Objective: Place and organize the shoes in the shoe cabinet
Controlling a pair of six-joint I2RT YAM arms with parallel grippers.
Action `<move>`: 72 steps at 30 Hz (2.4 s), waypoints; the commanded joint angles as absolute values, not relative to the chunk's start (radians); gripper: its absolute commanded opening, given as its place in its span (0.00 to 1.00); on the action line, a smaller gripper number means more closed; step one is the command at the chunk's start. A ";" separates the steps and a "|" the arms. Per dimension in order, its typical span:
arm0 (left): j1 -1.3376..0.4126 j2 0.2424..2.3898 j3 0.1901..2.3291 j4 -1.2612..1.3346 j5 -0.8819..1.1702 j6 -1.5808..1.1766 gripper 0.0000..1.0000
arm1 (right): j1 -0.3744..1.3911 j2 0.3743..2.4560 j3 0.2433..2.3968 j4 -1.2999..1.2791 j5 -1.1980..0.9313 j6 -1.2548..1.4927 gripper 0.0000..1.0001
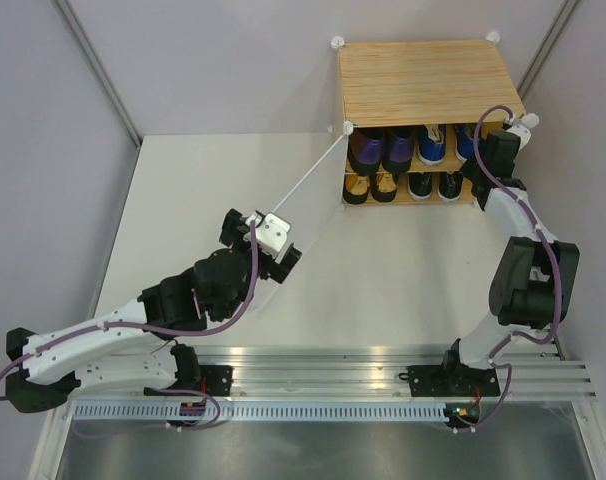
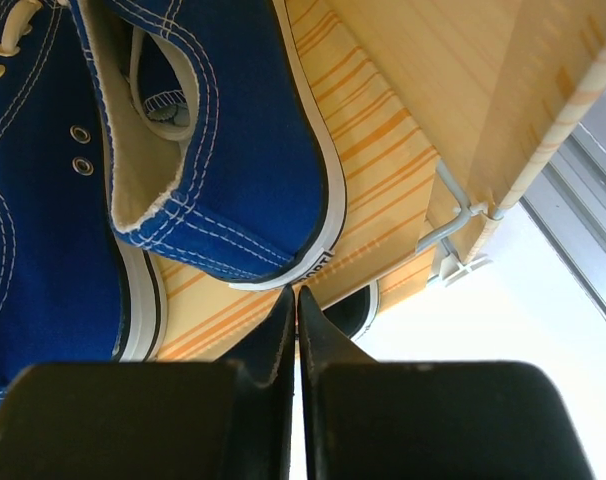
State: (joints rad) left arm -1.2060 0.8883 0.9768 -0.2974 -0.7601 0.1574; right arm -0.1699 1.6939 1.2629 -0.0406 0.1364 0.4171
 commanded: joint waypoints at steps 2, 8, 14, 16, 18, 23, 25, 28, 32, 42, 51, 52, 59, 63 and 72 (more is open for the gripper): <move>-1.201 0.877 0.994 -0.268 -0.770 0.172 1.00 | -0.178 1.657 1.250 0.014 0.054 0.405 0.05; -1.201 0.848 1.022 -0.302 -0.739 0.141 0.99 | -0.176 1.490 1.109 0.002 -0.061 0.451 0.09; -1.201 0.704 1.031 -0.307 -0.695 0.103 0.99 | -0.169 1.266 0.911 -0.063 -0.173 0.500 0.28; -1.201 0.678 1.025 -0.302 -0.677 0.091 0.99 | -0.164 1.165 0.843 -0.093 -0.221 0.502 0.34; -1.201 0.650 1.034 -0.302 -0.658 0.075 0.99 | -0.160 1.097 0.804 -0.123 -0.253 0.497 0.42; -1.201 0.621 1.130 -0.325 -0.633 0.038 0.99 | -0.153 0.869 0.746 -0.267 -0.362 0.486 0.48; -1.200 0.620 1.184 -0.328 -0.684 0.077 0.99 | -0.150 0.773 0.736 -0.308 -0.411 0.515 0.48; -1.201 0.633 1.233 -0.330 -0.793 0.150 0.84 | -0.149 0.672 0.782 -0.371 -0.446 0.543 0.48; -1.201 0.650 1.224 -0.273 -0.995 0.262 0.61 | -0.149 0.618 0.971 -0.504 -0.416 0.509 0.48; -0.843 0.770 1.156 -0.289 -1.067 0.226 0.02 | -0.149 0.609 1.339 -0.603 -0.413 0.564 0.51; -0.335 1.071 1.345 -0.652 -0.482 -0.187 0.02 | -0.140 0.563 1.287 -0.600 -0.417 0.537 0.54; -0.245 1.081 1.353 -0.664 -0.397 -0.205 0.02 | -0.134 0.558 1.285 -0.601 -0.407 0.529 0.55; -0.126 1.085 1.332 -0.681 -0.238 -0.225 0.02 | -0.083 0.549 1.351 -0.632 -0.328 0.459 0.58; -0.121 1.118 1.313 -0.709 -0.197 -0.233 0.03 | -0.074 0.548 1.358 -0.641 -0.314 0.454 0.59; -0.519 1.187 1.134 -0.375 0.703 -0.497 0.02 | -0.074 0.541 1.348 -0.643 -0.307 0.466 0.60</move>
